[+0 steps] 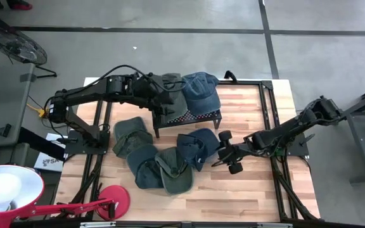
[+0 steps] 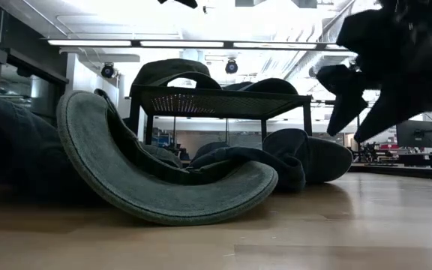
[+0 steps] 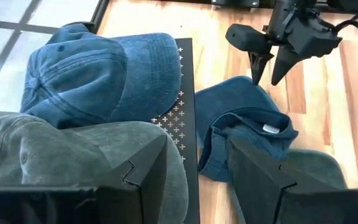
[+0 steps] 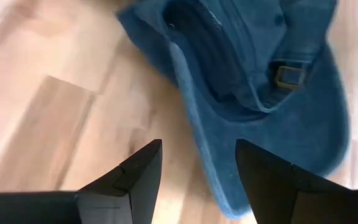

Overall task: Pick & Place hat
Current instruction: Stack the dark blue cap on top of the dark blue cap on the shelf

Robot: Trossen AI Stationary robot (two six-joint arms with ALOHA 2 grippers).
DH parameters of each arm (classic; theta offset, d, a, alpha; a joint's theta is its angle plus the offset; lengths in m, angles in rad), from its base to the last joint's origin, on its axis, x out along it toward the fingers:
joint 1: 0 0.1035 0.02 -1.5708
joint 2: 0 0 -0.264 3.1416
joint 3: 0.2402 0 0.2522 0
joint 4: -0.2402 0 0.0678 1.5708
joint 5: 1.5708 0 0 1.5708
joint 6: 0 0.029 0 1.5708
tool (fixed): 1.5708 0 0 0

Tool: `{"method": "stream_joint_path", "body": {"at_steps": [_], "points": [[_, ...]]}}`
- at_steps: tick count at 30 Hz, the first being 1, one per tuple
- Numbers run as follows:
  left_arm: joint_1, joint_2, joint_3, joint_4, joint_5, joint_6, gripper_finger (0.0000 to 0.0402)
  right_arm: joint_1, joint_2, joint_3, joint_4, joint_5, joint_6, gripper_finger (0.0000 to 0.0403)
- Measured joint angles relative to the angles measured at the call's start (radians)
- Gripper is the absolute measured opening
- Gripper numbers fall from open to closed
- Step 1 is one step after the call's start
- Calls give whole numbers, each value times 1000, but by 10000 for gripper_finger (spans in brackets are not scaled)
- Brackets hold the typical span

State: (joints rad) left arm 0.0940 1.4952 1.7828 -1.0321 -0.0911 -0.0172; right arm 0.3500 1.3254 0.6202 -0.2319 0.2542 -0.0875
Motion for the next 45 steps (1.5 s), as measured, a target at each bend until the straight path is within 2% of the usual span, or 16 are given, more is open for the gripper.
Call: {"method": "stream_joint_path", "body": {"at_steps": [16, 23, 33, 38, 45], "points": [[-11, 1, 0, 0, -16, -70, 163, -10, 4, -121, 139, 85, -2, 190], [-11, 1, 0, 1, -16, -85, 163, -10, 4, -148, 145, 80, 0, 134], [-11, 1, 0, 1, -16, -93, 162, -10, 4, -146, 179, 83, 33, 15], [-11, 1, 0, 1, -16, -93, 162, 2, 2, -131, 177, 64, 134, 12], [-11, 1, 0, 1, -15, -93, 162, 49, 1, 13, 70, 12, 174, 5]]}}
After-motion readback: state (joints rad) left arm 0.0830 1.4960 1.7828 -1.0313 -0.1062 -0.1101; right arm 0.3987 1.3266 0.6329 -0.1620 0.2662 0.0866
